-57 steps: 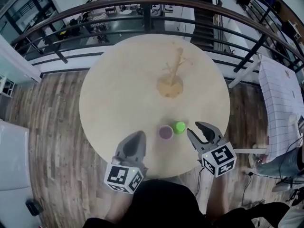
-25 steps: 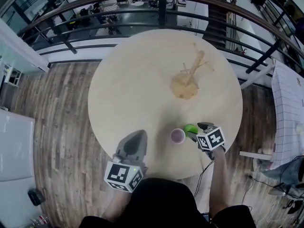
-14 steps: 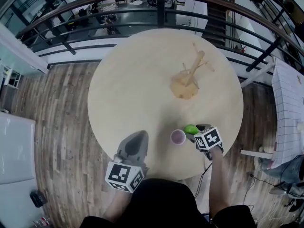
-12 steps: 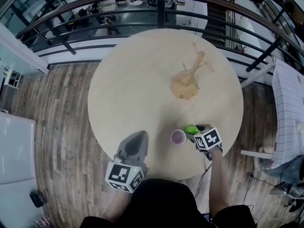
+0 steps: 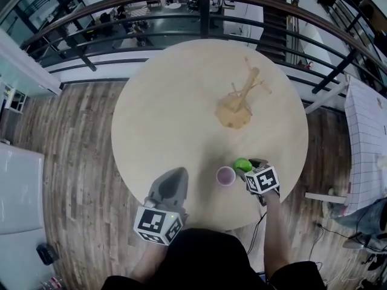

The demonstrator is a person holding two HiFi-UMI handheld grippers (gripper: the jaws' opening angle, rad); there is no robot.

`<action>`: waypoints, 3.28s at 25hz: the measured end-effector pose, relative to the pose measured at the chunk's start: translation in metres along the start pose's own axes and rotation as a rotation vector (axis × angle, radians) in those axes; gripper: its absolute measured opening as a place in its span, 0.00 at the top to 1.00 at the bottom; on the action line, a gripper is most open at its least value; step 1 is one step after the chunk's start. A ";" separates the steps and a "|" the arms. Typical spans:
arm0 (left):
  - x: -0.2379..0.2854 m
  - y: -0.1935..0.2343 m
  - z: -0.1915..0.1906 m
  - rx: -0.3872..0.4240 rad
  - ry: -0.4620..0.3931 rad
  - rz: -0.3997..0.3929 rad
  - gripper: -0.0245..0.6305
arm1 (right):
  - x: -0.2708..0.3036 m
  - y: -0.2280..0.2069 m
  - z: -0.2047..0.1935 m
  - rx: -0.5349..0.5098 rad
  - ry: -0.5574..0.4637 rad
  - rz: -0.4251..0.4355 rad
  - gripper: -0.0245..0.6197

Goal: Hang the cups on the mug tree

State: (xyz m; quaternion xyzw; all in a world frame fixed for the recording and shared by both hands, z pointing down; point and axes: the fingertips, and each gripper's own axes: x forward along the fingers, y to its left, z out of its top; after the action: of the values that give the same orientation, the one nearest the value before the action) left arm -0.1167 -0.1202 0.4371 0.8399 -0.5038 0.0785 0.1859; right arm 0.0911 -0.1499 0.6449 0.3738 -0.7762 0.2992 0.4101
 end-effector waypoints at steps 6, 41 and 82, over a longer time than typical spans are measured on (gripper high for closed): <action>0.002 -0.005 -0.001 0.007 0.005 -0.013 0.94 | -0.026 -0.003 0.021 0.036 -0.134 -0.045 0.57; -0.003 -0.007 -0.006 0.069 0.035 -0.001 0.94 | -0.109 -0.059 0.139 0.028 -0.781 -0.214 0.57; 0.002 -0.006 -0.015 0.078 0.072 -0.010 0.94 | -0.013 -0.091 0.159 0.016 -0.464 -0.311 0.55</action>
State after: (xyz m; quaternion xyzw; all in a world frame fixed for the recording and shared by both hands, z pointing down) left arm -0.1099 -0.1130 0.4504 0.8457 -0.4890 0.1275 0.1715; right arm 0.1056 -0.3177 0.5708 0.5501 -0.7804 0.1450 0.2595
